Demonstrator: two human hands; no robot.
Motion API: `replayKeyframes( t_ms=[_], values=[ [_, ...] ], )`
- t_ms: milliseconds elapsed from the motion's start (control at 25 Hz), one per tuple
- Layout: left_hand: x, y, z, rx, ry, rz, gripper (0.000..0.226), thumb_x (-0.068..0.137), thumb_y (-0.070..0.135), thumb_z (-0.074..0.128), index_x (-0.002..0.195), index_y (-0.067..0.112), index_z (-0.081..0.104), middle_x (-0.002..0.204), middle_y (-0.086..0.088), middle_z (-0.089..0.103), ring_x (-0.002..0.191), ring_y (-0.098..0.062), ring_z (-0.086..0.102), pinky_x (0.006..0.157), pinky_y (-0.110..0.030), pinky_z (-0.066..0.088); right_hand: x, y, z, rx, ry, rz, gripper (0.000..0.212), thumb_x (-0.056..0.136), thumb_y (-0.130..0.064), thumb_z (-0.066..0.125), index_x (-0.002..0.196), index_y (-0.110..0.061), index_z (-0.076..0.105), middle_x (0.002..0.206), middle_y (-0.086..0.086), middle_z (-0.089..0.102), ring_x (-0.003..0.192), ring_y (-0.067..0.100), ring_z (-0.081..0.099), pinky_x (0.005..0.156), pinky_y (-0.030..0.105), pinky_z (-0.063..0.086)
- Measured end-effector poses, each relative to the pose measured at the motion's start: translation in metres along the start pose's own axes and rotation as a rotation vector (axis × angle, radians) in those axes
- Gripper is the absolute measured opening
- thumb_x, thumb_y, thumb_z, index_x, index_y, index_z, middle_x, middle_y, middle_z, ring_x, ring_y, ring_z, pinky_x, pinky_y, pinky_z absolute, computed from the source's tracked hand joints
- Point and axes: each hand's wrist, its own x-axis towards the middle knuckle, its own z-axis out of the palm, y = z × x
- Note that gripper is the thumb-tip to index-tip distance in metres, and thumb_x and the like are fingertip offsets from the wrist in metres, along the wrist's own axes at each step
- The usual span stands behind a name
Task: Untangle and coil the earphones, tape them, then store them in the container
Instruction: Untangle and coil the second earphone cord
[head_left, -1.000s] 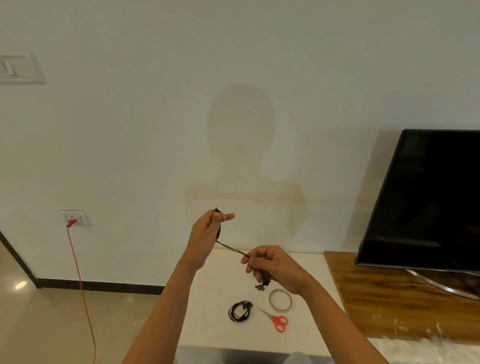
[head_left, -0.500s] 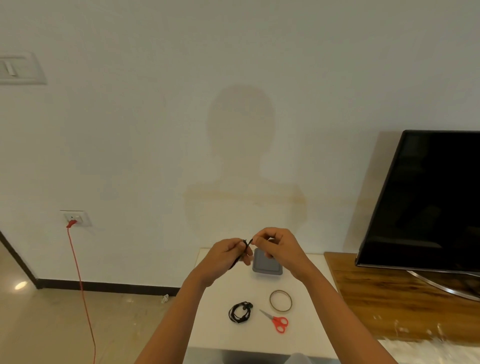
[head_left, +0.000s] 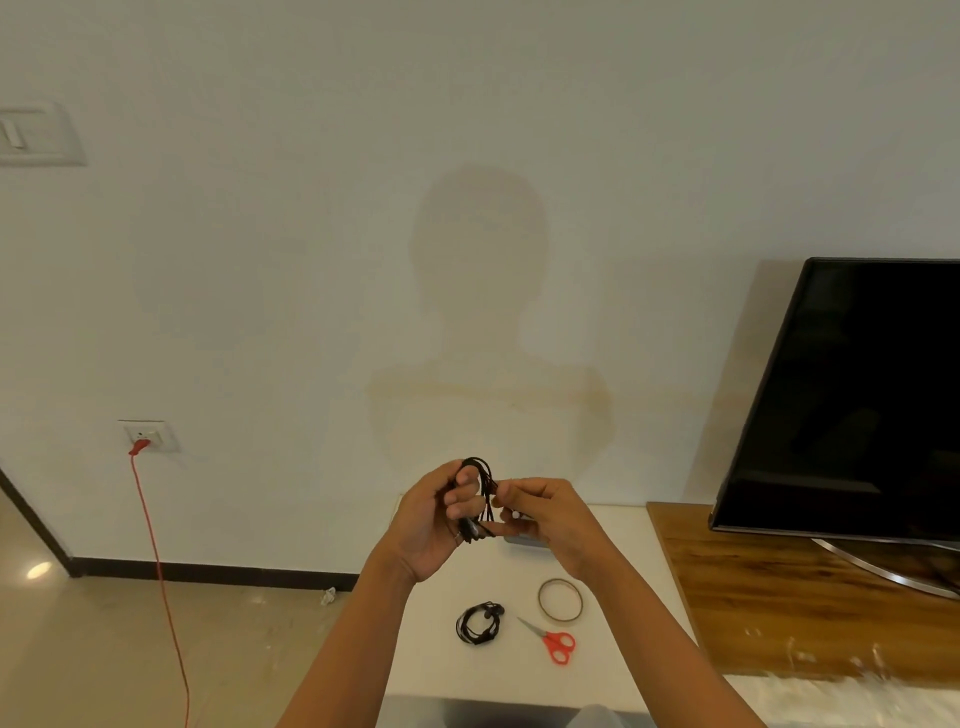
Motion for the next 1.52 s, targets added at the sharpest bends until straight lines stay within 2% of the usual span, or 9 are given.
replayKeyframes(
  t_ms=[200, 360, 560, 760, 1000, 1120, 1280, 1360, 1520],
  values=[
    [0.001, -0.001, 0.006, -0.11, -0.024, 0.0, 0.033, 0.095, 0.023, 0.038, 0.065, 0.013, 0.045, 0.047, 0.006, 0.031, 0.037, -0.005, 0.032, 0.046, -0.02, 0.044, -0.005, 0.004, 0.011, -0.032, -0.07, 0.064, 0.027, 0.095, -0.019, 0.054, 0.104, 0.0, 0.07, 0.077, 0.004, 0.071, 0.075, 0.01, 0.069, 0.073, 0.016, 0.051],
    [0.005, 0.001, 0.002, -0.058, -0.01, 0.034, 0.027, 0.091, 0.025, 0.042, 0.066, 0.014, 0.044, 0.048, 0.007, 0.032, 0.038, -0.004, 0.032, 0.048, -0.02, 0.03, -0.003, 0.01, 0.009, -0.031, -0.098, 0.06, 0.031, 0.094, -0.028, 0.055, 0.109, -0.004, 0.069, 0.101, 0.013, 0.072, 0.092, 0.014, 0.067, 0.084, 0.023, 0.049],
    [0.011, -0.009, -0.007, 0.027, 0.078, 0.052, 0.03, 0.096, 0.025, 0.039, 0.068, 0.015, 0.043, 0.05, 0.005, 0.033, 0.043, -0.009, 0.04, 0.064, -0.03, 0.038, -0.001, 0.011, 0.009, -0.167, 0.007, -0.022, 0.019, 0.094, -0.019, 0.057, 0.1, -0.006, 0.07, 0.089, 0.005, 0.073, 0.082, 0.008, 0.07, 0.07, 0.013, 0.05],
    [0.016, -0.023, -0.014, -0.02, 0.107, 0.047, 0.038, 0.101, 0.025, 0.034, 0.067, 0.012, 0.048, 0.046, 0.001, 0.039, 0.072, -0.022, 0.071, 0.078, -0.037, 0.047, 0.006, 0.023, 0.003, -0.091, 0.019, 0.035, 0.018, 0.097, -0.016, 0.052, 0.086, -0.012, 0.065, 0.083, 0.003, 0.069, 0.08, 0.012, 0.065, 0.077, 0.018, 0.05],
    [0.026, -0.034, -0.036, 0.1, 0.171, 0.025, 0.039, 0.102, 0.022, 0.034, 0.069, 0.009, 0.05, 0.051, -0.001, 0.038, 0.056, -0.017, 0.06, 0.076, -0.04, 0.057, 0.016, 0.038, -0.008, 0.013, -0.036, 0.15, 0.022, 0.1, -0.016, 0.044, 0.086, -0.007, 0.059, 0.089, 0.005, 0.069, 0.091, 0.014, 0.066, 0.086, 0.025, 0.051],
    [0.037, -0.048, -0.055, 0.236, 0.244, 0.025, 0.032, 0.102, 0.022, 0.034, 0.076, 0.01, 0.049, 0.056, -0.001, 0.043, 0.064, -0.017, 0.06, 0.097, -0.046, 0.046, 0.028, 0.046, -0.016, -0.108, 0.007, 0.165, 0.027, 0.101, -0.017, 0.041, 0.081, -0.01, 0.058, 0.088, 0.005, 0.066, 0.096, 0.016, 0.064, 0.095, 0.032, 0.051],
    [0.051, -0.064, -0.067, 0.09, 0.242, -0.131, 0.046, 0.099, 0.037, 0.032, 0.072, 0.008, 0.053, 0.058, -0.005, 0.05, 0.077, -0.025, 0.066, 0.085, -0.035, 0.047, 0.037, 0.061, -0.019, -0.347, 0.067, 0.152, 0.029, 0.102, -0.019, 0.04, 0.077, -0.012, 0.054, 0.075, 0.001, 0.056, 0.078, 0.014, 0.058, 0.082, 0.028, 0.05],
    [0.061, -0.068, -0.074, 0.18, 0.193, -0.241, 0.063, 0.099, 0.05, 0.027, 0.068, 0.006, 0.061, 0.062, -0.01, 0.056, 0.083, -0.027, 0.066, 0.093, -0.038, 0.047, 0.04, 0.074, -0.023, -0.537, 0.046, 0.093, 0.028, 0.101, -0.02, 0.04, 0.08, -0.009, 0.055, 0.073, 0.0, 0.056, 0.071, 0.01, 0.056, 0.074, 0.027, 0.046],
    [0.081, -0.078, -0.087, 0.342, 0.155, -0.308, 0.045, 0.097, 0.046, 0.042, 0.073, 0.011, 0.056, 0.054, 0.001, 0.04, 0.057, -0.014, 0.053, 0.089, -0.033, 0.052, 0.051, 0.097, -0.042, -0.74, 0.021, 0.028, 0.025, 0.1, -0.021, 0.042, 0.08, -0.014, 0.055, 0.08, 0.011, 0.063, 0.073, 0.023, 0.057, 0.068, 0.03, 0.046]
  ],
)
